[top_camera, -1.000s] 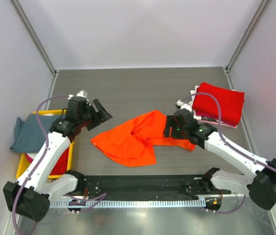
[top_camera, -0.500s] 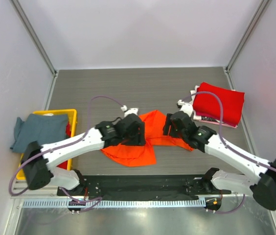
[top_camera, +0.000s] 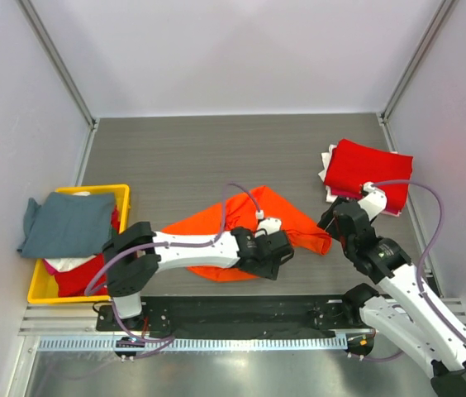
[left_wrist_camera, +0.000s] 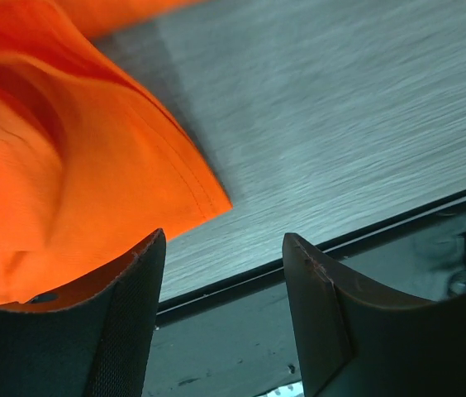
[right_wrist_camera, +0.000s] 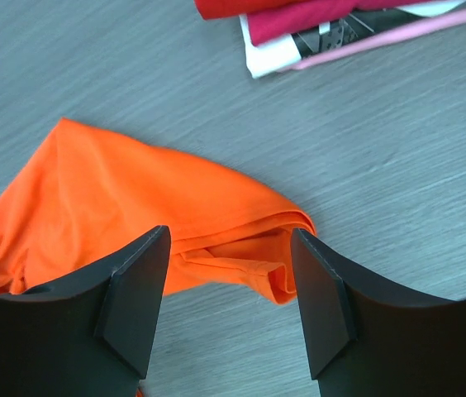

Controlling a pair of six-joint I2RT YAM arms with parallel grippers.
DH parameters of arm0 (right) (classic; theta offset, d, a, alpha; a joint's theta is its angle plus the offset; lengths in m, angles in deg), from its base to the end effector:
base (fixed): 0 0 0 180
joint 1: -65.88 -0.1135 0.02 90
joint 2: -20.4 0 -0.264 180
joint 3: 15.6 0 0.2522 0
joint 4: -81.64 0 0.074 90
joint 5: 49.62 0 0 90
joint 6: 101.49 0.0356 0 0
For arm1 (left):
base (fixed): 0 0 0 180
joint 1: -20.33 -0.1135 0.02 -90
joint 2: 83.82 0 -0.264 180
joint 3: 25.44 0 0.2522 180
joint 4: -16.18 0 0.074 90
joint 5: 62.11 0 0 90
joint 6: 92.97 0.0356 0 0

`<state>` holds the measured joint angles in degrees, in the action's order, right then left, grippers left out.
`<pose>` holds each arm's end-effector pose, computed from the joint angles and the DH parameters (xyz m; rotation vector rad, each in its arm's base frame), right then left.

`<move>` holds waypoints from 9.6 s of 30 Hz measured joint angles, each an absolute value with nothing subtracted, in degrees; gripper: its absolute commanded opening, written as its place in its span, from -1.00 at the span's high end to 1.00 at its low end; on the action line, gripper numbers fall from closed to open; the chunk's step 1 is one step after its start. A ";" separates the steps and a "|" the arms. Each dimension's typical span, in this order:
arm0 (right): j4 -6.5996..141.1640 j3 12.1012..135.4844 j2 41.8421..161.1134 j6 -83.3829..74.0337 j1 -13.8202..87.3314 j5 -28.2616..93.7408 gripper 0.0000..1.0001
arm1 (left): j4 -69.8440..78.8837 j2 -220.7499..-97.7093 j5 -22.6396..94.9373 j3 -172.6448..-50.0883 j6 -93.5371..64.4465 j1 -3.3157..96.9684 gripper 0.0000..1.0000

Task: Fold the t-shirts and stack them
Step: Flatten the tshirt out, then fold the tshirt

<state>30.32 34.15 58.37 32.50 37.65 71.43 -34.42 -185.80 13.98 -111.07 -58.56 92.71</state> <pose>0.1315 0.0497 0.2609 0.5686 2.0733 0.1136 0.1169 -0.3399 0.2009 0.3312 2.7089 -0.3540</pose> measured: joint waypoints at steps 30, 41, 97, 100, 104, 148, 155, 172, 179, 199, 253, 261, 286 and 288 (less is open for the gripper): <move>29.60 28.51 64.91 36.91 37.68 63.43 -0.25 | -40.13 -177.75 5.98 -100.89 -65.40 89.45 1.00; 32.83 23.83 63.86 39.10 37.68 57.75 0.15 | -43.41 -146.19 4.40 -89.20 -62.93 76.05 1.00; 38.12 30.96 72.60 31.51 37.98 60.04 0.98 | -50.14 -135.55 4.05 -86.33 -57.25 63.40 0.99; 37.07 37.56 74.63 30.29 38.94 60.94 0.98 | -50.88 -138.87 6.35 -90.68 -53.01 55.70 0.99; 35.63 49.88 79.36 28.30 41.50 61.37 0.98 | -51.87 -143.29 8.51 -102.70 -47.52 46.00 0.99; 22.80 83.43 74.02 24.63 44.76 52.43 0.98 | -46.88 -147.57 8.29 -140.84 -38.71 40.93 0.99; 24.57 93.49 90.74 23.93 44.98 54.84 0.98 | -47.87 -168.31 10.41 -162.07 -37.97 37.28 0.99; 36.90 100.61 102.61 24.65 56.65 41.29 0.98 | -18.23 -171.96 36.95 -154.04 -46.03 14.48 0.99; 41.18 69.58 96.30 26.47 59.64 36.57 0.98 | -15.63 -150.54 39.15 -112.71 -45.49 14.57 0.99; 37.49 23.22 57.89 32.69 59.73 30.64 0.98 | -36.41 -109.19 35.37 -71.14 -53.36 14.57 0.99; 46.86 25.53 77.67 29.11 59.73 33.66 0.98 | -24.11 -156.90 32.60 -90.00 -20.20 28.45 1.00; 46.91 26.23 78.61 28.72 59.73 34.91 0.98 | -24.06 -155.04 27.94 -89.92 -18.98 28.45 0.99; 44.85 29.73 74.66 28.08 59.73 42.34 -0.07 | -22.88 -152.88 20.18 -91.16 -22.63 28.45 -0.22; 43.69 28.83 70.55 29.50 59.73 42.77 -0.05 | -24.04 -150.32 19.64 -91.27 -24.46 28.45 -0.24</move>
<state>43.69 28.83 70.55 29.50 59.73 42.77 -24.04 -150.32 19.64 -91.27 -24.46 28.45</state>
